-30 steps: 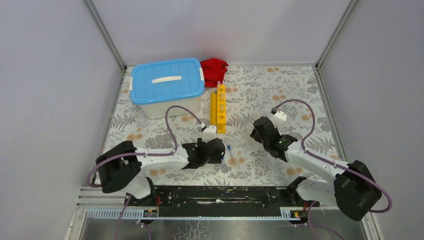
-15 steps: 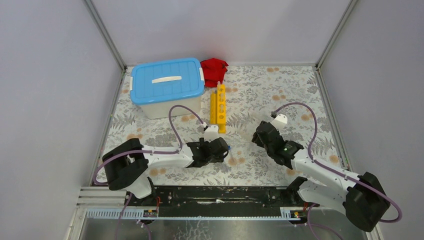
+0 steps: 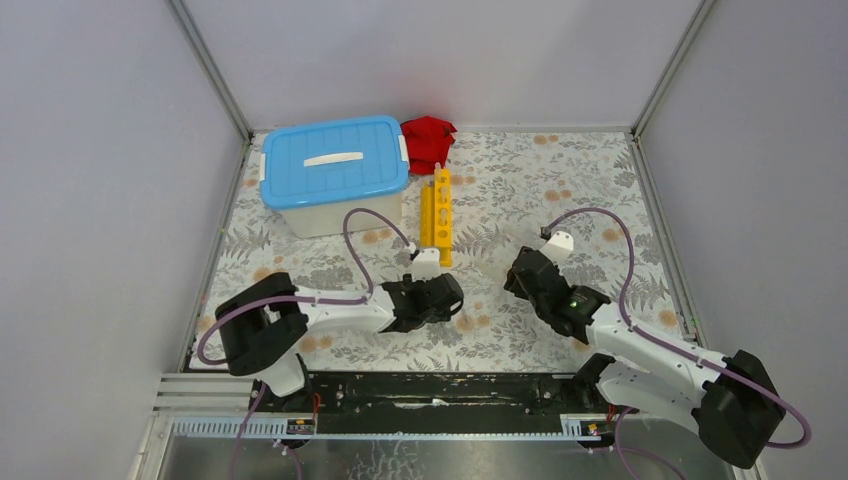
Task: Organize the chemistry lab equipment
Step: Pick up the test tube at the center of the board.
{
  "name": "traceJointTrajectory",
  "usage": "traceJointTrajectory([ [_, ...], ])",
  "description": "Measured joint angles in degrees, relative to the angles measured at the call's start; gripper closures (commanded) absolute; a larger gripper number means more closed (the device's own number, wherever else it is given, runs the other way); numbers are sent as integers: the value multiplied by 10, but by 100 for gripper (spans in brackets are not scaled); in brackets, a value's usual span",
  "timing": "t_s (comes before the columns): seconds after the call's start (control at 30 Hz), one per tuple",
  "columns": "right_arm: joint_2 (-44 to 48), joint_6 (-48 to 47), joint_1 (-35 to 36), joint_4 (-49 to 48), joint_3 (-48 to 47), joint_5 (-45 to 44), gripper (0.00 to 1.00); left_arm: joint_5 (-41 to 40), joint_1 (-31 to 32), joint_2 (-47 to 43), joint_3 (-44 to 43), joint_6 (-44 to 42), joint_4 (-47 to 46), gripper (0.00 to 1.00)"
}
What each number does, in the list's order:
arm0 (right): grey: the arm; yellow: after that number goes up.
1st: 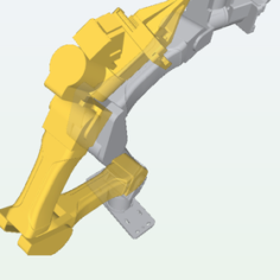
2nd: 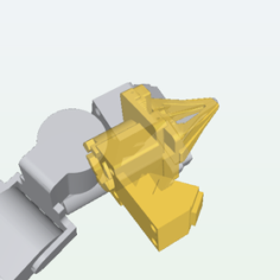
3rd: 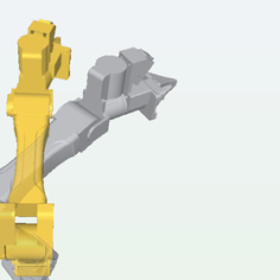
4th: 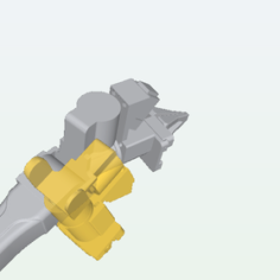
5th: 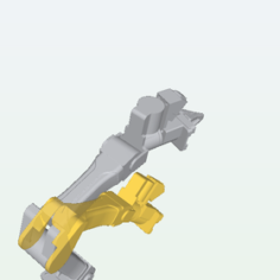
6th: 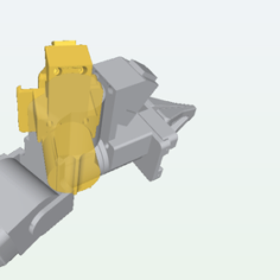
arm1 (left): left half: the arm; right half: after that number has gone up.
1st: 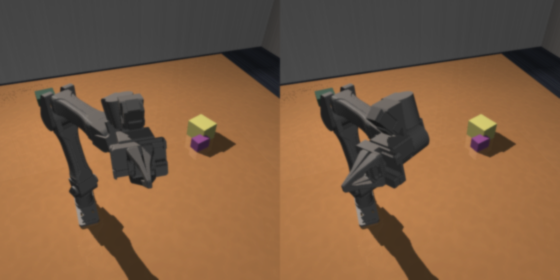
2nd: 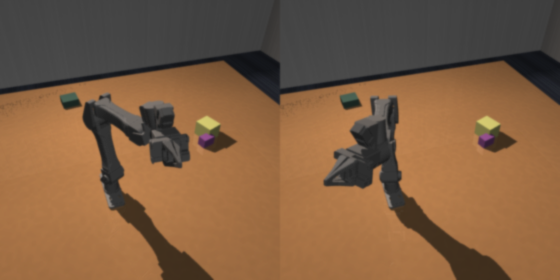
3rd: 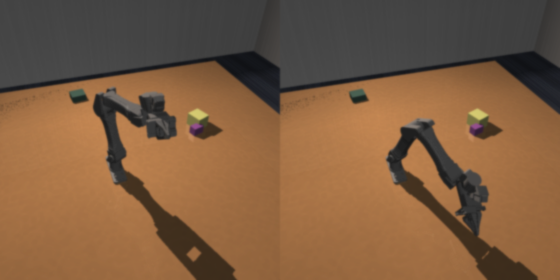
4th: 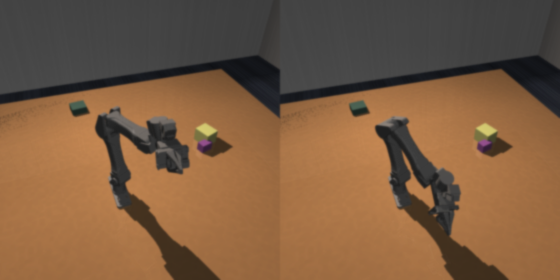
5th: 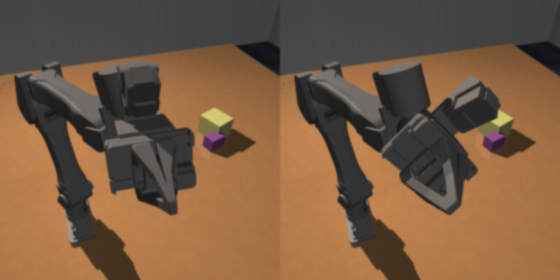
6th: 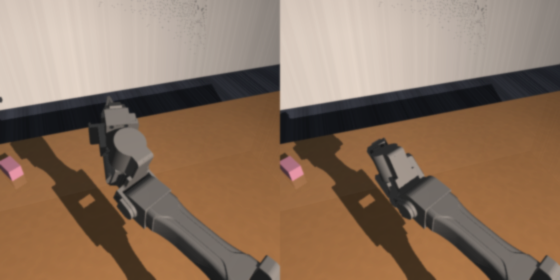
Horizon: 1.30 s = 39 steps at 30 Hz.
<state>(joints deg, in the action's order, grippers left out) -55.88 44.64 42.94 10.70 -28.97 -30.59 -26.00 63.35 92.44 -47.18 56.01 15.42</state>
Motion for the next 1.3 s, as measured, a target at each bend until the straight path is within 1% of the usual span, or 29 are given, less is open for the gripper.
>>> traceJointTrajectory([
  [0.23, 9, -4, 3, 7, 2, 0, 54, -2, 0, 18, -15, 11, 4, 51],
  [0.5, 17, -9, 6, 9, 7, -3, 54, -9, 0, 25, -19, 22, 13, 51],
  [0.77, 12, -30, 24, 8, 7, -2, 57, -10, 0, 25, -19, 25, 14, 51],
  [0.9, -13, -59, 61, 9, -3, 0, 58, -11, 0, 25, -19, 28, 14, 51],
  [1.1, -73, -111, 174, 7, -41, 0, 58, -15, 0, 18, -17, 30, 25, 44],
  [1.17, -94, -122, 201, 6, -50, 0, 58, -16, 0, 9, -13, 30, 29, 42],
  [1.3, -119, -140, 239, 4, -53, 2, 58, -21, -2, -30, 0, 30, 36, 41],
])
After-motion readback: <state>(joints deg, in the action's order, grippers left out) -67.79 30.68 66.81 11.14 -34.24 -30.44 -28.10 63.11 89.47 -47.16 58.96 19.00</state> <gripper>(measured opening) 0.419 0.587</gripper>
